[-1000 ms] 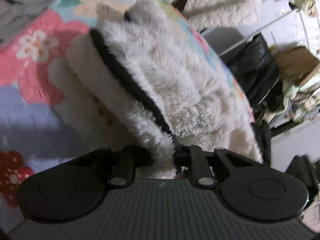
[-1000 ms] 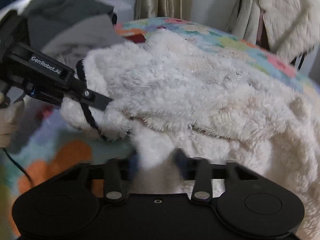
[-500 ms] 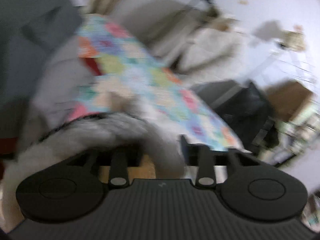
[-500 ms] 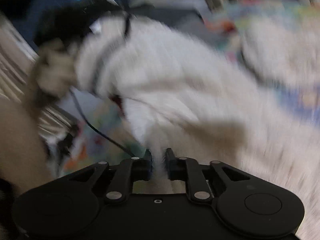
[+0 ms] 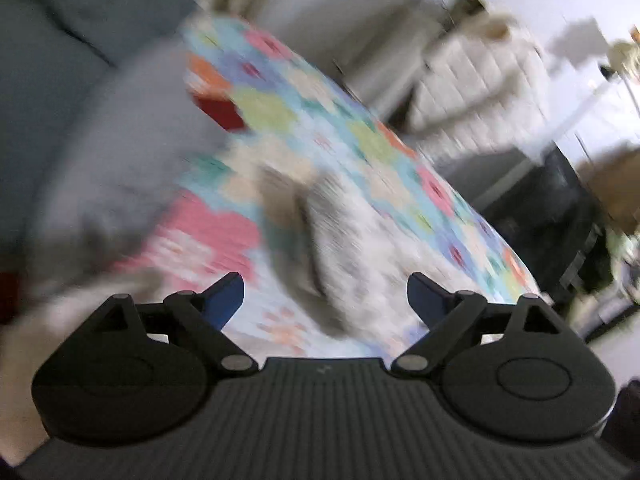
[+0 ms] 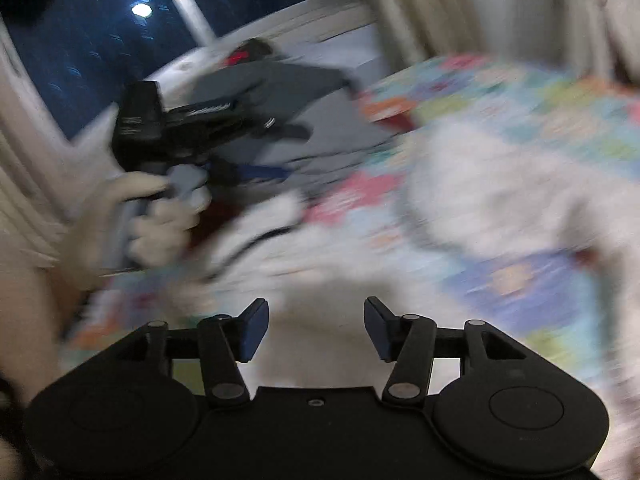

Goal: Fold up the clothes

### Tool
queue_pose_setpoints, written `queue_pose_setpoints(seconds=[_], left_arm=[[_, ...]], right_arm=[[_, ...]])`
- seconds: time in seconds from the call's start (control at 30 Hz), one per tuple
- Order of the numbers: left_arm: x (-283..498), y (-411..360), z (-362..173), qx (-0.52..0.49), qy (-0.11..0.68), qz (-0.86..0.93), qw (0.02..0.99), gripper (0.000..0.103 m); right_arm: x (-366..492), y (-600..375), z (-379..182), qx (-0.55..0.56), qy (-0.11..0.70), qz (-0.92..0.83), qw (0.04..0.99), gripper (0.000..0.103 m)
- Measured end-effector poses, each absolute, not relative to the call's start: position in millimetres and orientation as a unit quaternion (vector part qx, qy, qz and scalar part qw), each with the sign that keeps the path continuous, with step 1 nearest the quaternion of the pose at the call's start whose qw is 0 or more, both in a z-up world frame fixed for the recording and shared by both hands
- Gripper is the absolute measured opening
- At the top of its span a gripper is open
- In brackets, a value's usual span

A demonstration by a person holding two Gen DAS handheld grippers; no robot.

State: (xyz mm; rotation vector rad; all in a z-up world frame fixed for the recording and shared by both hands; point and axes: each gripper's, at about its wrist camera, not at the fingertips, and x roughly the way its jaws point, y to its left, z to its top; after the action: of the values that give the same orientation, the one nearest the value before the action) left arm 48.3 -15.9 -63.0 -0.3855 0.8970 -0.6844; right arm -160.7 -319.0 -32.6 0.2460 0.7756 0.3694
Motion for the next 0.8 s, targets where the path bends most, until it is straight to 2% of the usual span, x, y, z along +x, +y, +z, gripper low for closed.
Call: queue_pose_setpoints(seconds=[0.17,0.27,0.33,0.37,0.4,0.43,0.47,0.5,0.53,0.6,0.63,0.67,0.7,0.8], left_arm=[[72.2,-83.9,-106.6,-0.123,0.482,-0.338,0.799,0.09],[86.2,-116.7,-141.7,-0.098,0.516,-0.33,0.784,0.09],[89.1,-128.9,-150.4,-0.093,0.499,-0.327,0.797,0.092],[87.8,-132.0,-150.7,-0.092,0.48,-0.332,0.807,0.087],[86.5,-135.2,-150.4,-0.088,0.461,-0.34,0.815,0.054],[85.3,-139.0,-146.4,-0.07,0.447,-0.363,0.815,0.034],[84.6,-140.2,-142.4,-0.064,0.435,-0.38,0.813,0.02],[82.9,-137.6,-136.2,-0.064,0.42,-0.379,0.822,0.016],[79.8,-131.7,-124.9,-0.058,0.391,-0.373,0.839,0.015],[71.6,-116.1,-97.2,-0.038,0.309,-0.355,0.882,0.013],[67.0,-106.5,-81.6,-0.025,0.26,-0.344,0.902,0.013],[64.3,-95.5,-68.0,-0.016,0.23,-0.332,0.914,0.013],[62.9,-84.0,-56.0,-0.012,0.207,-0.32,0.924,0.013],[85.7,-47.2,-60.5,-0.067,0.293,-0.288,0.909,0.015]], right_arm=[[-141.4,-363.5,-62.3,0.055,0.388,-0.036,0.919,0.058],[-139.5,-388.4,-79.3,0.045,0.398,-0.098,0.911,0.058],[-138.2,-402.3,-91.2,0.043,0.406,-0.129,0.904,0.058],[-135.7,-406.2,-98.8,0.049,0.412,-0.133,0.9,0.058],[-134.0,-409.7,-105.9,0.055,0.418,-0.132,0.897,0.058],[-133.1,-412.6,-112.4,0.06,0.424,-0.124,0.895,0.058],[-132.6,-414.7,-118.3,0.063,0.428,-0.113,0.894,0.056],[-132.8,-413.9,-122.0,0.06,0.429,-0.101,0.896,0.043],[-132.9,-412.0,-124.5,0.057,0.431,-0.091,0.896,0.026],[-138.5,-413.6,-123.7,0.09,0.422,-0.049,0.901,0.02],[-142.7,-414.7,-121.8,0.114,0.414,-0.024,0.903,0.007],[-146.4,-415.3,-120.4,0.14,0.405,0.006,0.903,0.001],[-148.7,-414.1,-119.9,0.163,0.402,0.035,0.9,0.001],[-152.0,-408.0,-126.5,0.172,0.422,0.051,0.889,0.002]])
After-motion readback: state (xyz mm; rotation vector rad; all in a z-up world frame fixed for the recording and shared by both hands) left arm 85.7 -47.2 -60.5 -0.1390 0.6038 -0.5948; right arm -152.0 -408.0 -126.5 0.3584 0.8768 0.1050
